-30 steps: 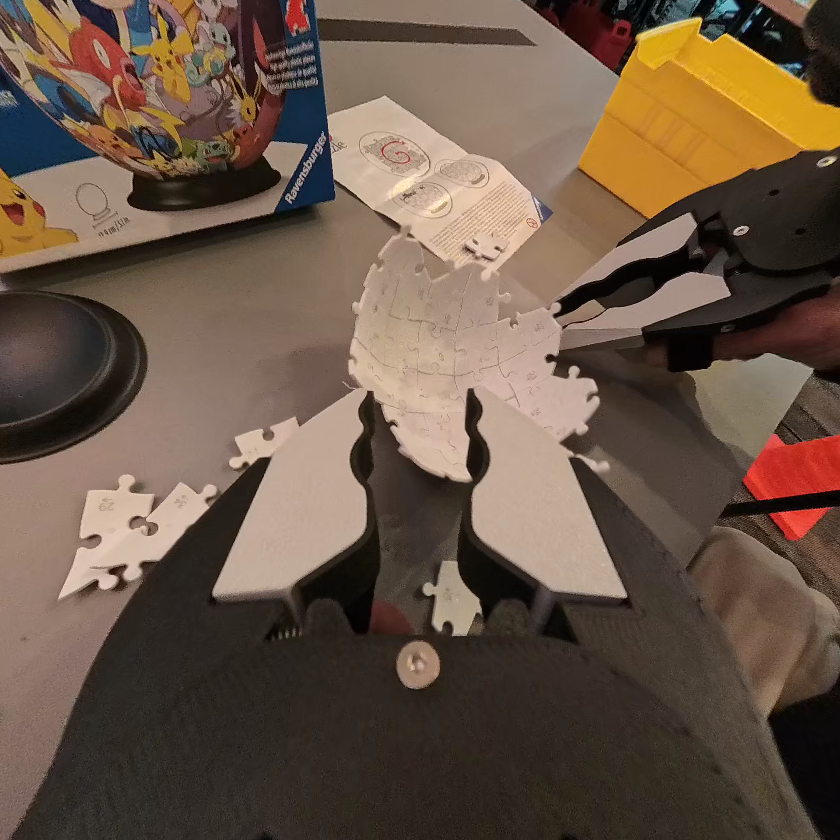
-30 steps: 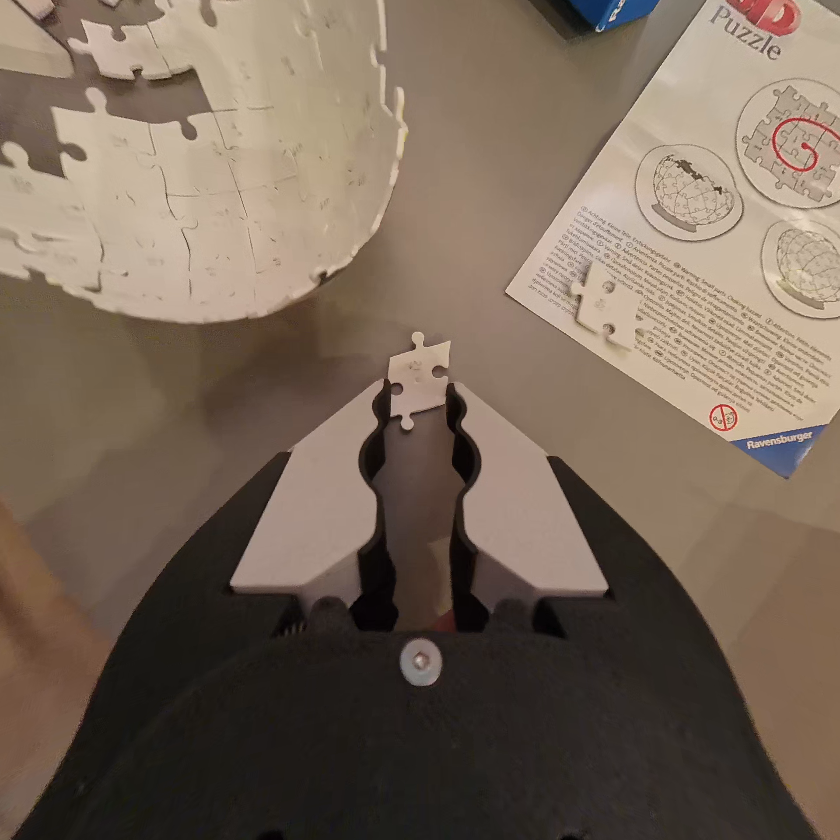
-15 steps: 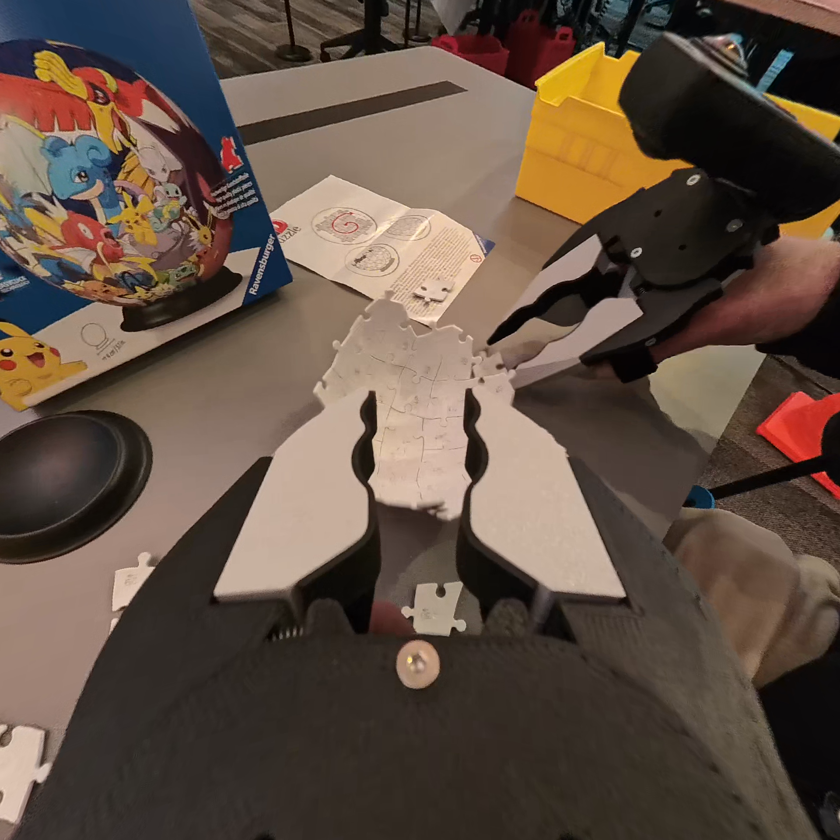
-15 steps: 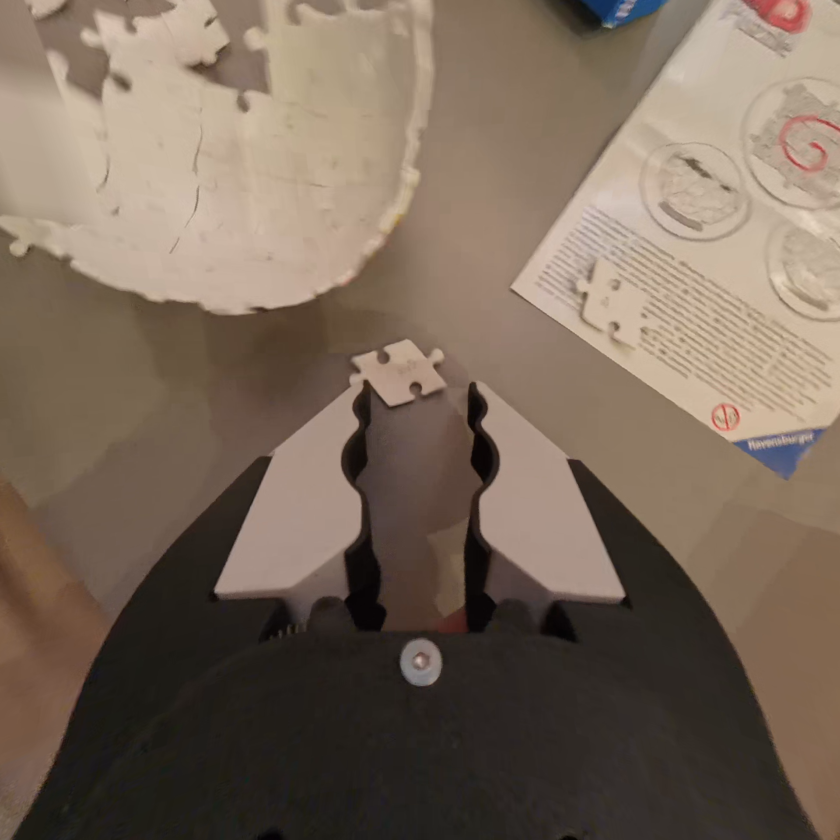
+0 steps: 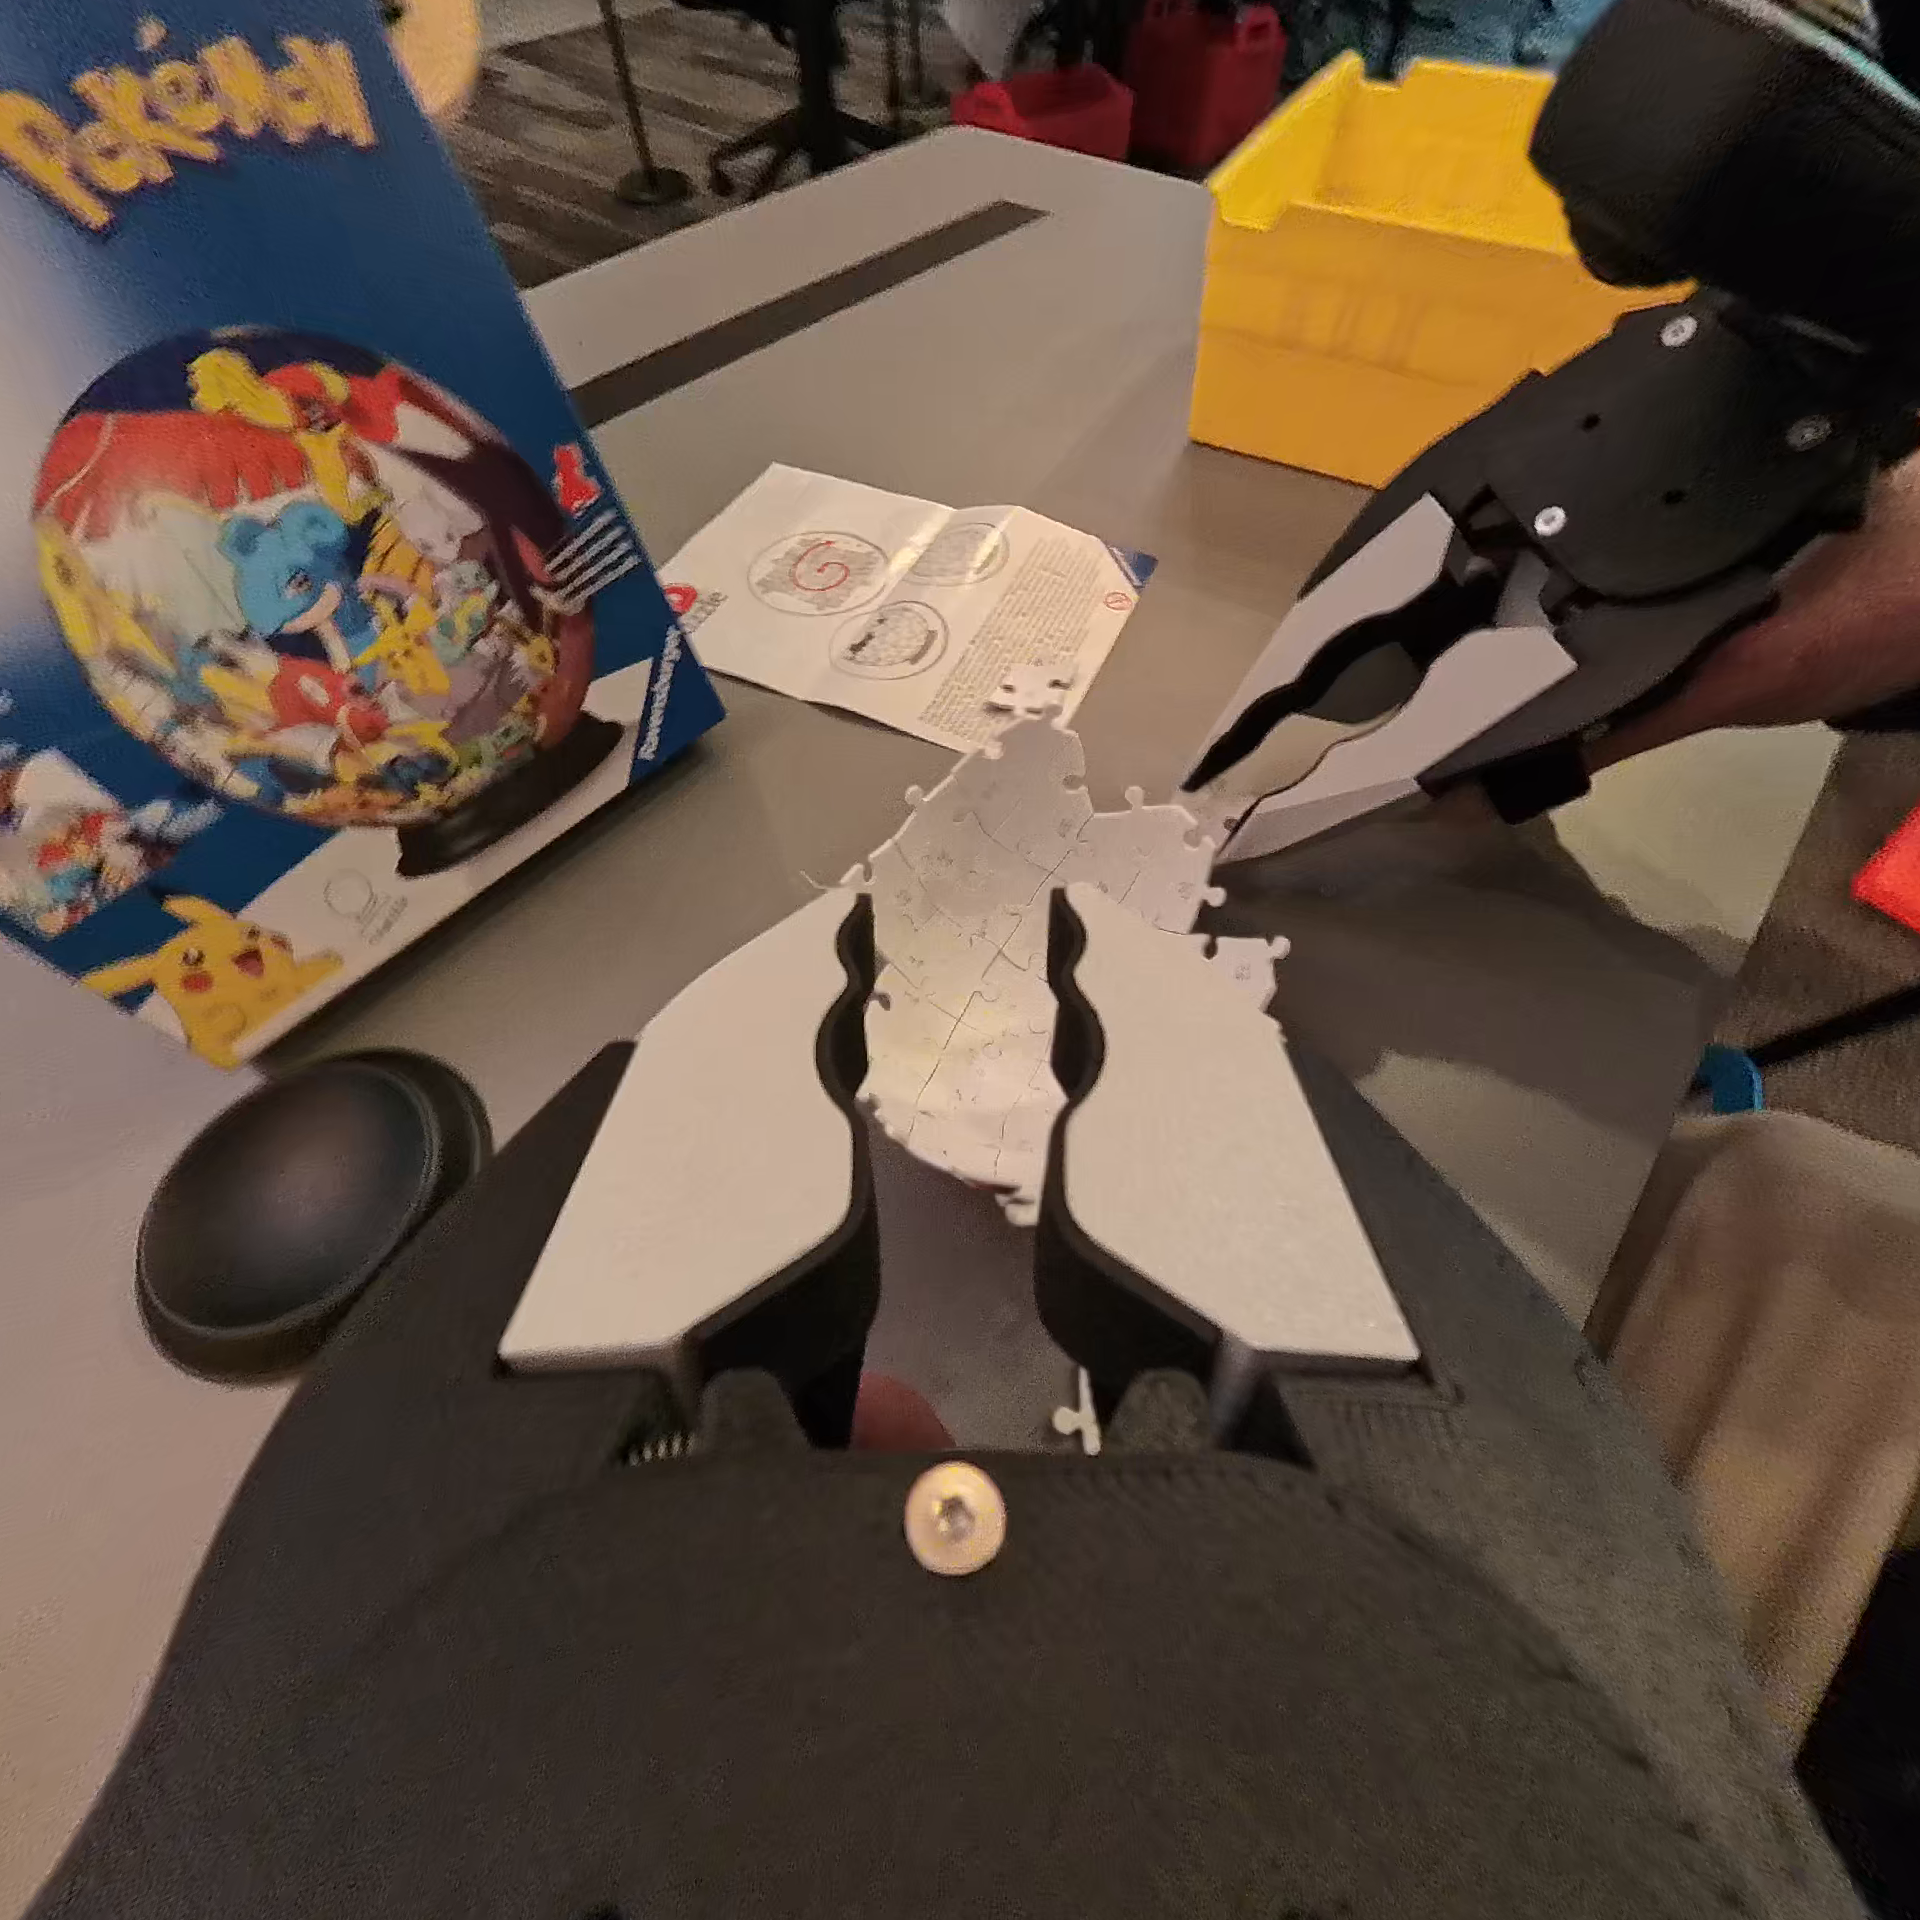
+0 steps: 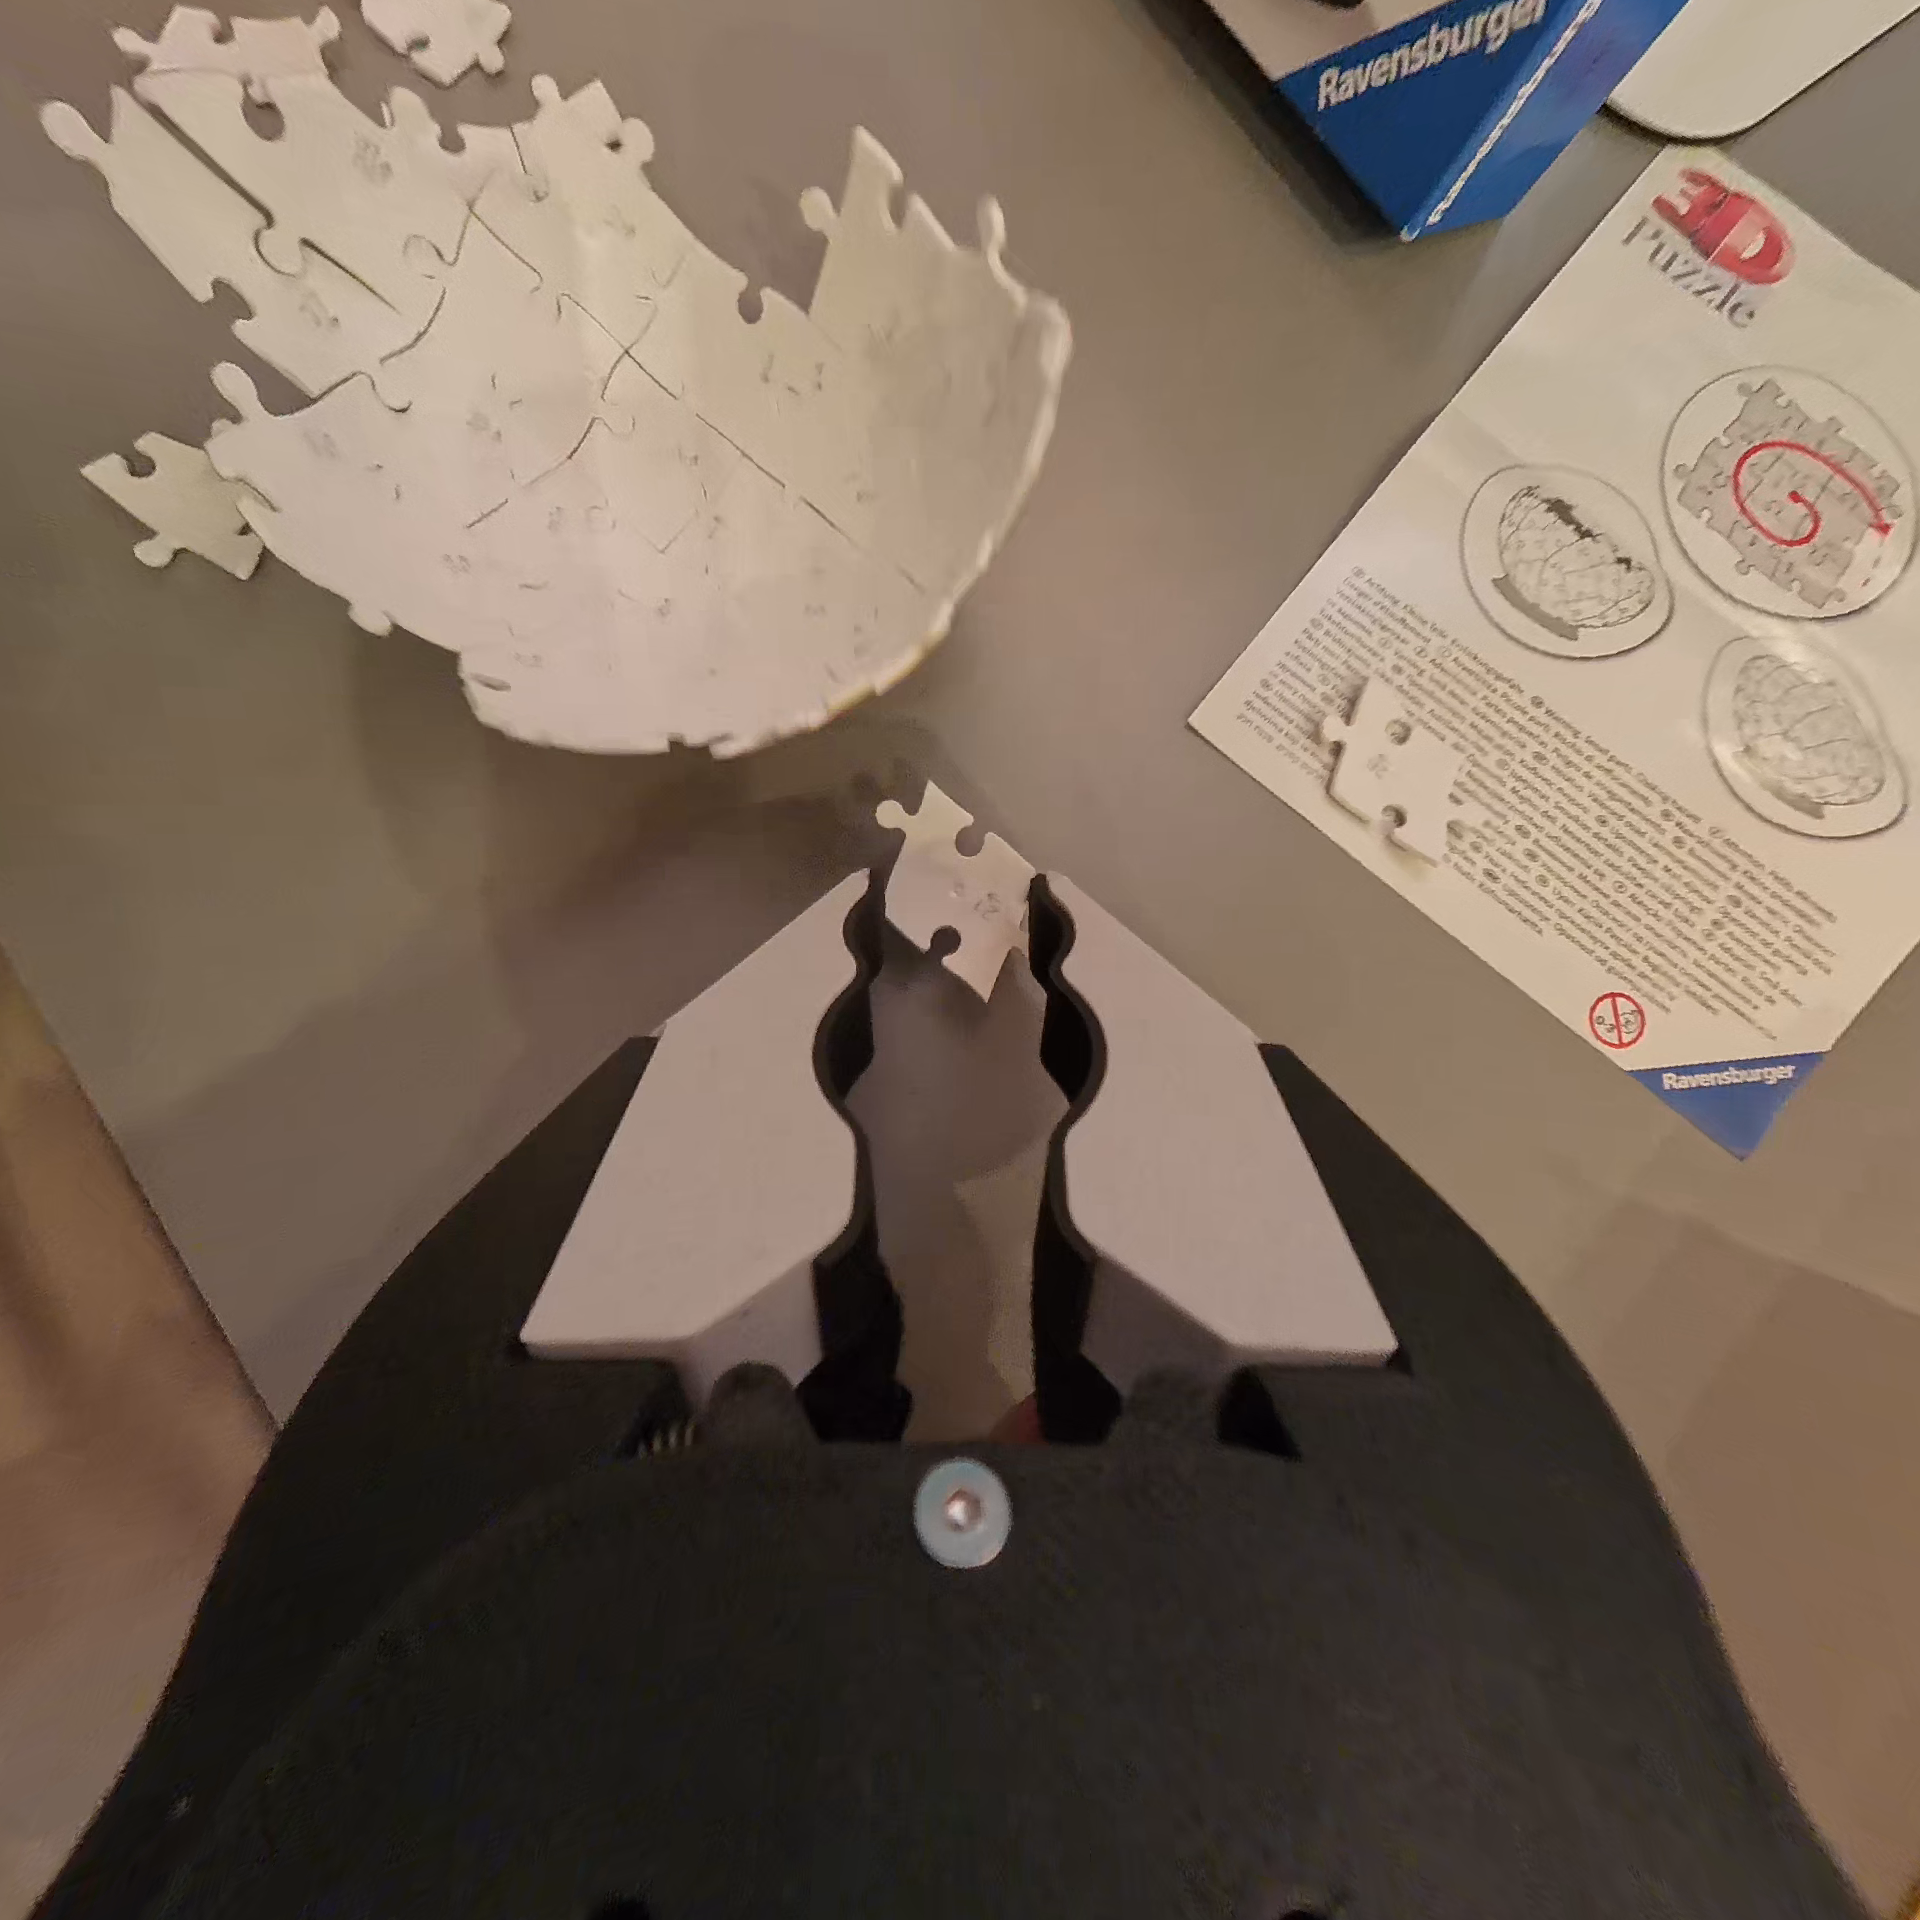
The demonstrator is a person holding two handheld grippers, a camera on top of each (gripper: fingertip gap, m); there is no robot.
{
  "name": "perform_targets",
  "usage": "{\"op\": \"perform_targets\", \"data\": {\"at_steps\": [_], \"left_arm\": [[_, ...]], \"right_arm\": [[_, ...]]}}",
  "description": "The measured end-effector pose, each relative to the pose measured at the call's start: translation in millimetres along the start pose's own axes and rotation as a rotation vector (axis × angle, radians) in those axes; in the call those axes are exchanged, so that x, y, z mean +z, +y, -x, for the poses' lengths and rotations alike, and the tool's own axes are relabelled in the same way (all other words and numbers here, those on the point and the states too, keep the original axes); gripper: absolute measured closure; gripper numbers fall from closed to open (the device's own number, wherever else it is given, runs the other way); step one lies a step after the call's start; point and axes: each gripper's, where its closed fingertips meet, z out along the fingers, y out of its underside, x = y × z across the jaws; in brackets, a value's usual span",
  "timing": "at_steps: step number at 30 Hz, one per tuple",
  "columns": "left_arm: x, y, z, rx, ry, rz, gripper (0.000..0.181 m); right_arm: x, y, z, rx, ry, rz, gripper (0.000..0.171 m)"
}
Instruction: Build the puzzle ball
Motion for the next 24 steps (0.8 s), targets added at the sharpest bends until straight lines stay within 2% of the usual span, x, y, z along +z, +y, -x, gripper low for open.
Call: {"op": "perform_targets", "data": {"at_steps": [5,12,14,17,24], "left_arm": [[26.8,-1.9,-14.6,0.304,0.119,0.181,0.153],[61.0,34.5,-42.1,0.634,0.366,0.473,0.149],[69.4,42.7,-39.1,0.751,0.376,0.541,0.145],[81.0,47.1,-44.9,0.779,0.420,0.579,0.144],[88.1,60.1,-50.0,0.934,0.403,0.695,0.137]], "right_arm": [[-10.0,-0.9,8.2,-0.036,0.005,0.009,0.145],[-24.8,2.8,20.7,-0.040,0.030,0.004,0.145],[-28.5,2.7,25.3,-0.034,0.026,-0.006,0.145],[-34.4,1.6,31.8,-0.024,0.014,-0.018,0.145],[-33.4,3.0,53.3,-0.010,-0.019,-0.002,0.145]]}}
